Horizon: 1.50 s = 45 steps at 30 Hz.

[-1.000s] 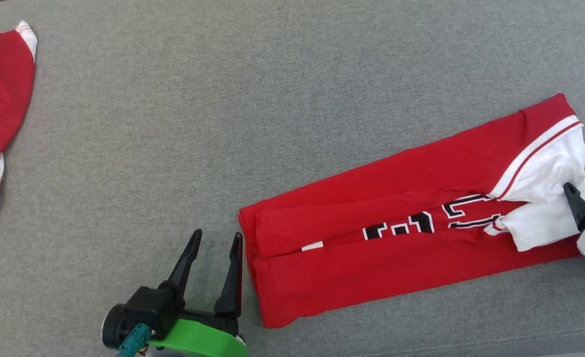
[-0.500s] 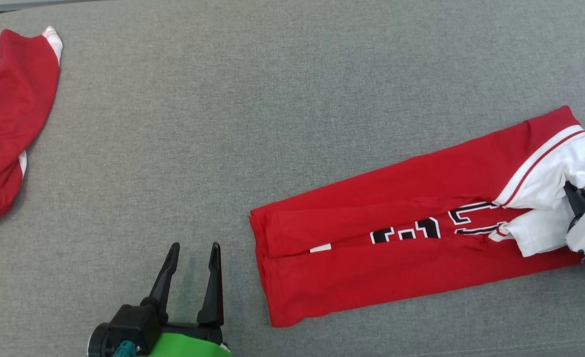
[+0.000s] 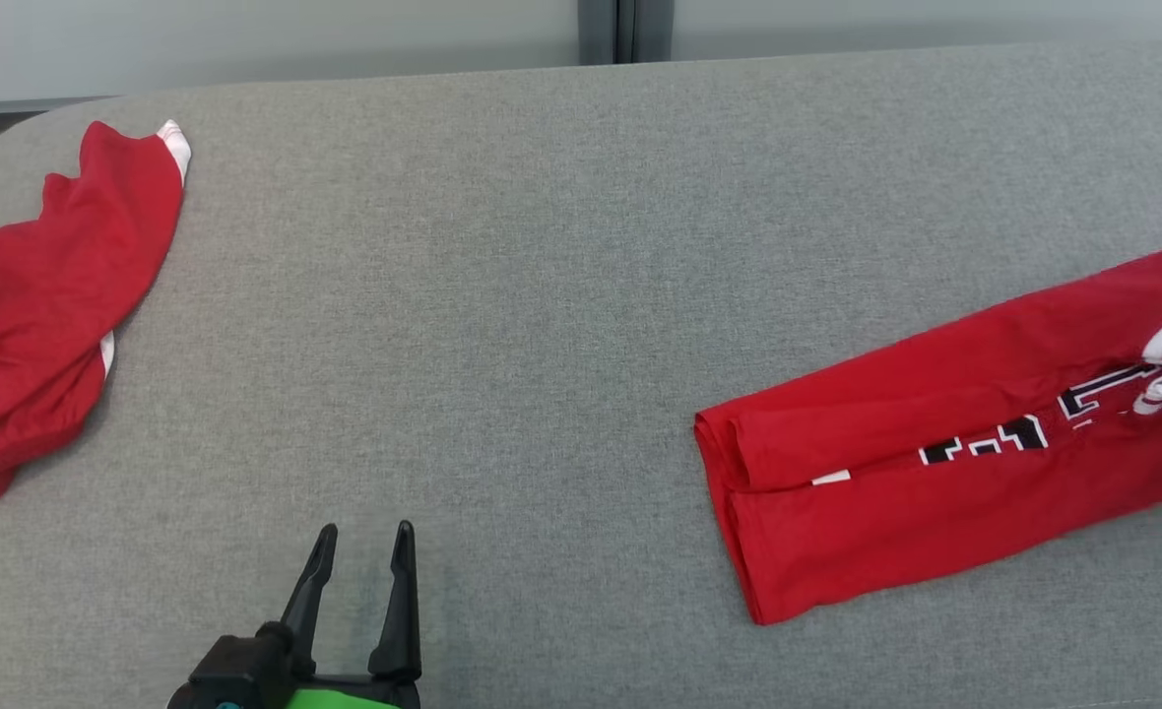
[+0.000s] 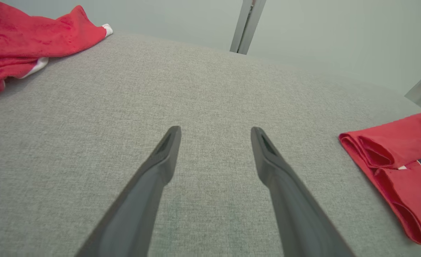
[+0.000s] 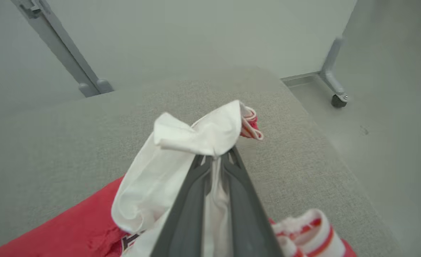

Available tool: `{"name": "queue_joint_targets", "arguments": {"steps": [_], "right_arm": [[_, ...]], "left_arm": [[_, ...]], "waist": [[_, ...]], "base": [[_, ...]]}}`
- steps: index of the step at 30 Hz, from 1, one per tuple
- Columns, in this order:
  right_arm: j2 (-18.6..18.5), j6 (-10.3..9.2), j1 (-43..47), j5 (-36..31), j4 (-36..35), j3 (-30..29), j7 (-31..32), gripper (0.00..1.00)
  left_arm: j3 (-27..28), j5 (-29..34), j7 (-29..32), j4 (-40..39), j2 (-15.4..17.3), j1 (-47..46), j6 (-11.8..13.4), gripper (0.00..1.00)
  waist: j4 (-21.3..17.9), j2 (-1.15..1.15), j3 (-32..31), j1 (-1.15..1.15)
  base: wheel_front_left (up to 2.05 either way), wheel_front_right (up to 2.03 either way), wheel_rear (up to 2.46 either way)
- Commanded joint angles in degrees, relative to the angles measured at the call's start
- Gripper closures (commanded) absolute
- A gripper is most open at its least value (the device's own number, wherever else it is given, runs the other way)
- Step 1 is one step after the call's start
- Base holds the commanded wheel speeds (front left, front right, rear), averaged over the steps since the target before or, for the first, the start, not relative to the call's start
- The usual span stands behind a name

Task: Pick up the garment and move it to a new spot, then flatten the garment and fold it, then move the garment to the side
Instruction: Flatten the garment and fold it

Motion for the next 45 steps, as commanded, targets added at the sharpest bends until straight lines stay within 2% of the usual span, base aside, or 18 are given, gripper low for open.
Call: {"name": "queue_joint_targets", "arguments": {"steps": [1, 7, 9, 14, 19, 26, 36, 45], "right_arm": [[-0.4, -0.07, 1.1, 0.8, -2.8, 1.3, 1.0, 1.0], [1.3, -0.08, 5.2, 3.6, -18.1, 10.1, 8.0, 1.0], [2.7, -0.08, 6.4, 3.5, -21.0, 13.4, 9.7, 1.0], [8.0, -0.07, 9.1, 1.4, -22.9, 21.2, 10.8, 1.0], [13.4, -0.07, 10.3, -1.8, -20.2, 25.8, 9.2, 1.0], [16.5, -0.07, 11.2, -3.0, -18.3, 28.0, 7.5, 1.0], [15.2, -0.07, 13.3, -2.6, -22.2, 27.6, 7.2, 1.0], [16.5, -0.07, 13.8, -2.8, -24.9, 28.7, 9.0, 1.0]], "left_arm": [[0.0, -1.0, -0.2, -0.1, 0.0, 0.4, -0.2, 0.0], [-0.8, -3.4, -0.2, -0.3, 0.0, -0.8, 1.0, 0.0], [-1.1, -3.9, -0.2, -0.5, 0.0, -1.4, 1.3, 0.0], [-1.9, -4.2, -0.2, 0.0, 0.0, -1.9, 1.5, 0.0], [-2.1, -4.4, -0.2, 0.3, 0.0, -2.2, 1.5, 0.0], [-1.8, -4.3, -0.2, 0.8, 0.0, -1.4, 2.0, 0.0], [-1.3, -3.6, -0.2, 1.1, 0.0, 0.3, 2.1, 0.0], [-1.4, -3.4, -0.2, 1.8, 0.0, -0.3, 1.8, 0.0]], "waist": [[0.1, 0.0, -0.7, 0.0], [0.5, 0.0, -1.2, 0.0], [0.8, 0.0, -1.2, 0.0], [2.2, 0.0, -1.4, 0.0], [3.4, 0.0, -1.2, 0.0], [4.3, 0.0, -1.6, 0.0], [3.1, 0.0, -3.0, 0.0], [1.8, 0.0, -2.9, 0.0]], "base": [[0.0, 0.0, 0.0], [0.0, 0.0, 0.0], [0.0, 0.0, 0.0], [0.0, 0.0, 0.0], [0.0, 0.0, 0.0], [0.0, 0.0, 0.0], [0.0, 0.0, 0.0], [0.0, 0.0, 0.0]]}}
